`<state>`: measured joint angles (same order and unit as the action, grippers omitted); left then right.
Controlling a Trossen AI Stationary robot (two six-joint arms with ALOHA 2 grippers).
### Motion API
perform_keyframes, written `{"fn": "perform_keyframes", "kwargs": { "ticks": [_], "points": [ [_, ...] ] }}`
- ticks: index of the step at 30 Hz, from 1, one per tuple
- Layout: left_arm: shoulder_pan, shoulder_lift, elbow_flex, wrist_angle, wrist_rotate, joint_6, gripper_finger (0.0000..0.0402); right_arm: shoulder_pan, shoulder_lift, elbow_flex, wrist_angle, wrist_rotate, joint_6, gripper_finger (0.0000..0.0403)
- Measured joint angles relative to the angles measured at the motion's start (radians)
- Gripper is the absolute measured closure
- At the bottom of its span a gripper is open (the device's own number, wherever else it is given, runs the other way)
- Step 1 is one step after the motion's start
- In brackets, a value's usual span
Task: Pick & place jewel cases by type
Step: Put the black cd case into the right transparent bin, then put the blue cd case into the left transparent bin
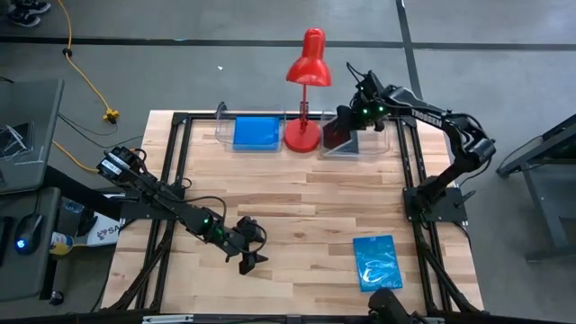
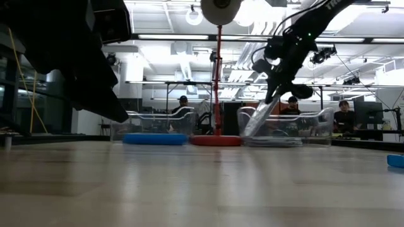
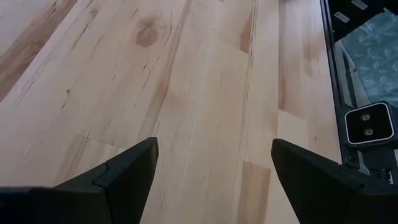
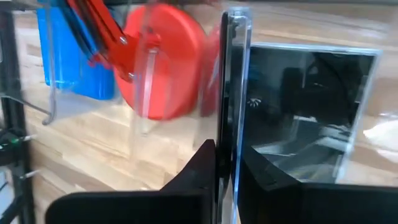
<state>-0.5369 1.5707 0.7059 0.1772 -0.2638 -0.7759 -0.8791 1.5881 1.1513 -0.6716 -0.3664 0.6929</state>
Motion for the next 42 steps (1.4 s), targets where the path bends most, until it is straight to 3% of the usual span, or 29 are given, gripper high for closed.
{"fn": "perform_keyframes", "kwargs": {
  "ticks": [4, 15, 23, 36, 42],
  "points": [
    [0.0, 0.0, 0.0, 0.0, 0.0, -0.012, 0.0089, 0.007, 0.007, -0.048, 0.036, -0.014, 0.018, 0.0383],
    [0.0, 0.0, 0.0, 0.0, 0.0, -0.014, 0.0089, 0.008, 0.009, -0.055, 0.015, 0.018, 0.001, 0.0305],
    [0.0, 0.0, 0.0, 0.0, 0.0, -0.014, 0.0089, 0.007, -0.008, -0.055, 0.012, 0.017, -0.021, 0.0274],
    [0.0, 0.0, 0.0, 0.0, 0.001, -0.014, 0.0089, -0.026, -0.157, -0.055, -0.122, 0.133, -0.113, 0.0249],
    [0.0, 0.0, 0.0, 0.0, 0.001, -0.014, 0.0089, -0.032, -0.278, -0.055, -0.127, 0.136, -0.125, 0.0247]
  ]
}}
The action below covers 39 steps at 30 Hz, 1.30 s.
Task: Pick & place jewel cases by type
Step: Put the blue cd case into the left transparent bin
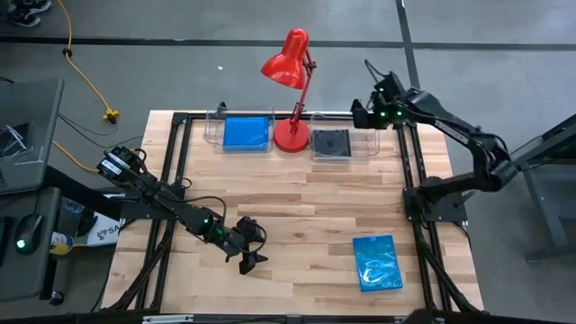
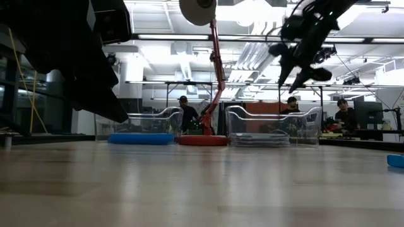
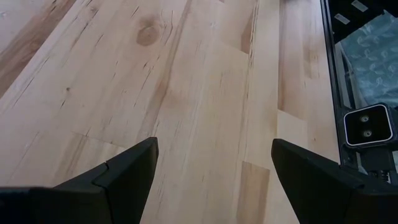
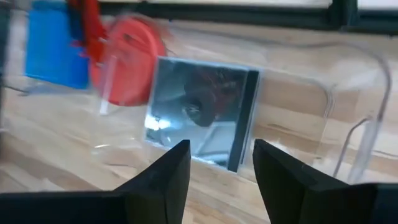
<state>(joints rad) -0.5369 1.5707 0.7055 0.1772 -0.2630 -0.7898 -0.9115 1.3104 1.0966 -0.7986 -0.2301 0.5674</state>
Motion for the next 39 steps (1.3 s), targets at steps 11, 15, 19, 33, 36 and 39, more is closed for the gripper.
{"fn": "perform_keyframes", "kwargs": {
  "ticks": [11, 15, 19, 33, 36, 39],
  "points": [
    [0.0, 0.0, 0.0, 0.001, 0.0, 0.0, 0.0089, 0.014, -0.283, 0.001, -0.019, -0.069, 0.025, 0.0247],
    [0.0, 0.0, 0.0, 0.01, 0.001, 0.0, 0.0089, 0.062, -0.388, 0.002, -0.039, -0.099, 0.06, 0.0247],
    [0.0, 0.0, 0.0, 0.01, 0.001, 0.0, 0.0089, 0.144, -0.476, 0.002, -0.068, -0.12, 0.11, 0.0249],
    [0.0, 0.0, 0.0, 0.007, -0.009, 0.0, 0.0089, 0.683, -0.536, 0.002, -0.142, 0.016, 0.276, 0.0291],
    [0.0, 0.0, 0.0, 0.007, -0.009, 0.0, 0.0089, 0.818, -0.494, 0.002, -0.154, 0.081, 0.319, 0.0303],
    [0.0, 0.0, 0.0, 0.007, -0.017, 0.0, 0.0089, 0.944, -0.44, 0.002, -0.178, 0.12, 0.365, 0.0317]
  ]
}}
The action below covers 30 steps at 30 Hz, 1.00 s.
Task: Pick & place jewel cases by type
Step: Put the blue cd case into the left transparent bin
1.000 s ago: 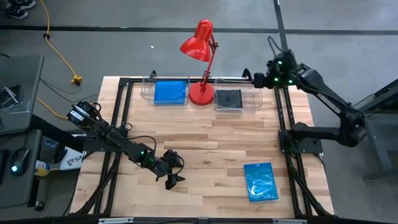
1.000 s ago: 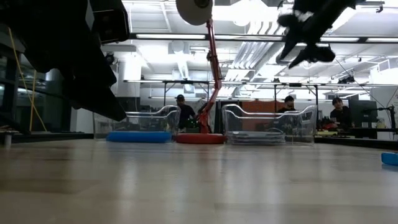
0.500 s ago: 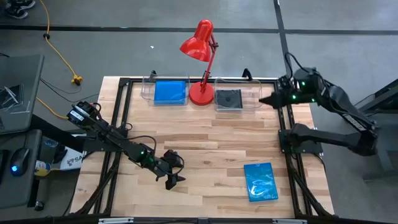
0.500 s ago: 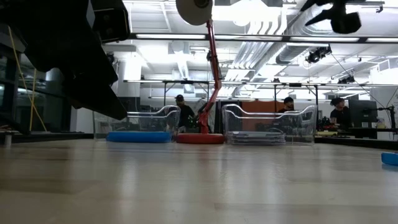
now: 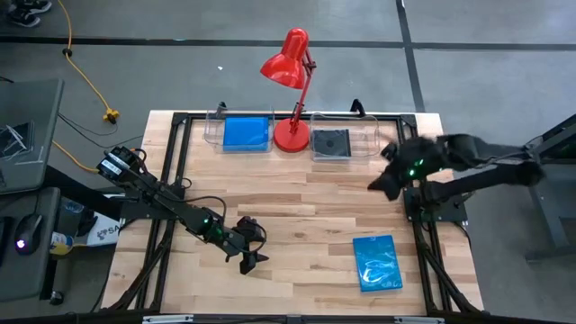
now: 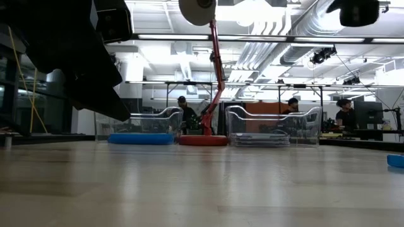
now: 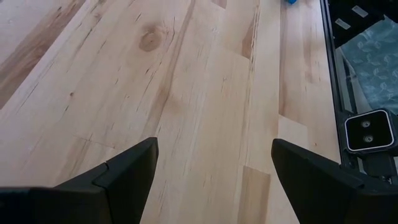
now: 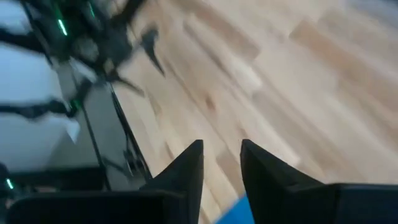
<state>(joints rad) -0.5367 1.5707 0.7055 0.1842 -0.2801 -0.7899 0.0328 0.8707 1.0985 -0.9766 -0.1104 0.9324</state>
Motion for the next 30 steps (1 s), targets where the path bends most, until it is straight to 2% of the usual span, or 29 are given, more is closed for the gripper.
{"fn": "perform_keyframes", "kwargs": {
  "ticks": [8, 15, 20, 30],
  "points": [
    [0.0, 0.0, 0.0, 0.0, -0.003, 0.0, 0.0089, 0.276, 0.176, 0.0, -0.136, -0.007, 0.15, 0.0358],
    [0.0, 0.0, 0.0, 0.0, -0.002, 0.0, 0.0089, 0.455, 0.294, 0.0, -0.245, -0.027, 0.3, 0.0399],
    [0.0, 0.0, 0.0, 0.001, -0.002, 0.003, 0.0089, 0.581, 0.352, 0.0, -0.309, -0.02, 0.43, 0.0402],
    [0.0, 0.0, 0.0, 0.005, -0.002, 0.018, 0.0089, 0.813, 0.471, 0.0, -0.346, 0.074, 0.693, 0.0403]
  ]
}}
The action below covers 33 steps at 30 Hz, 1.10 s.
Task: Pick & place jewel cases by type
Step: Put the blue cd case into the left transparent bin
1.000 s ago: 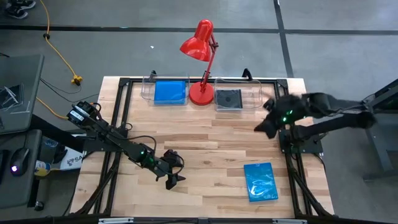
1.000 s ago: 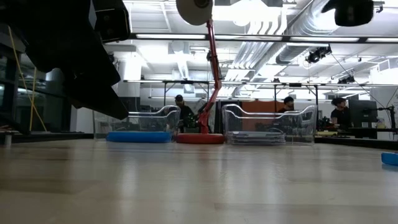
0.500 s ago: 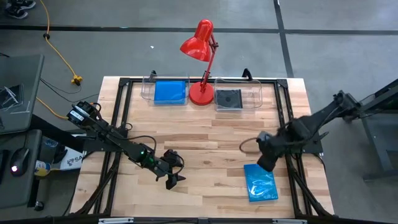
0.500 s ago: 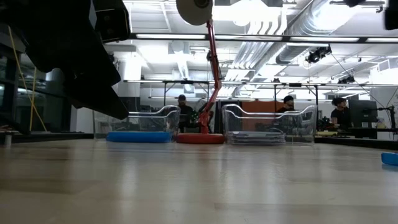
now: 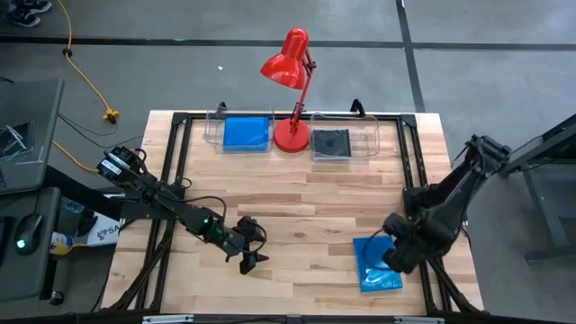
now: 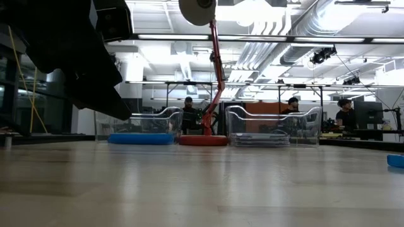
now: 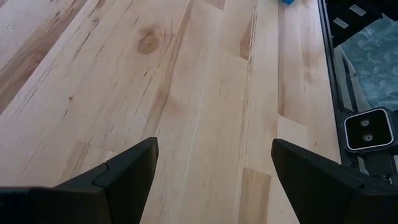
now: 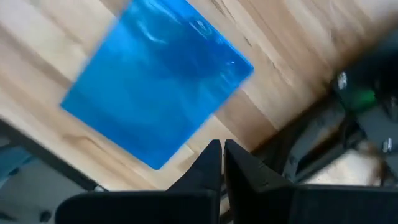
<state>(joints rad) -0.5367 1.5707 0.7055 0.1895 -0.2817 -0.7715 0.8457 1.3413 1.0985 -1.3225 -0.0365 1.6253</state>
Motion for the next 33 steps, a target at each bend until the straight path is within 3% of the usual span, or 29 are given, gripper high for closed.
{"fn": "perform_keyframes", "kwargs": {
  "ticks": [8, 14, 22, 33],
  "points": [
    [0.0, 0.0, 0.0, 0.031, -0.015, 0.0, 0.0089, 0.117, 0.129, 0.0, -0.018, -0.091, 0.299, 0.0402],
    [0.0, 0.0, 0.0, 0.072, -0.033, 0.0, 0.0089, 0.174, 0.198, 0.0, 0.009, -0.145, 0.436, 0.0402],
    [0.0, -0.001, 0.0, 0.178, -0.051, 0.007, 0.0089, 0.185, 0.288, 0.0, 0.085, -0.182, 0.499, 0.0402],
    [0.0, 0.0, 0.0, 0.176, -0.054, 0.008, 0.0089, 0.185, 0.401, -0.001, 0.159, -0.199, 0.552, 0.0403]
  ]
}}
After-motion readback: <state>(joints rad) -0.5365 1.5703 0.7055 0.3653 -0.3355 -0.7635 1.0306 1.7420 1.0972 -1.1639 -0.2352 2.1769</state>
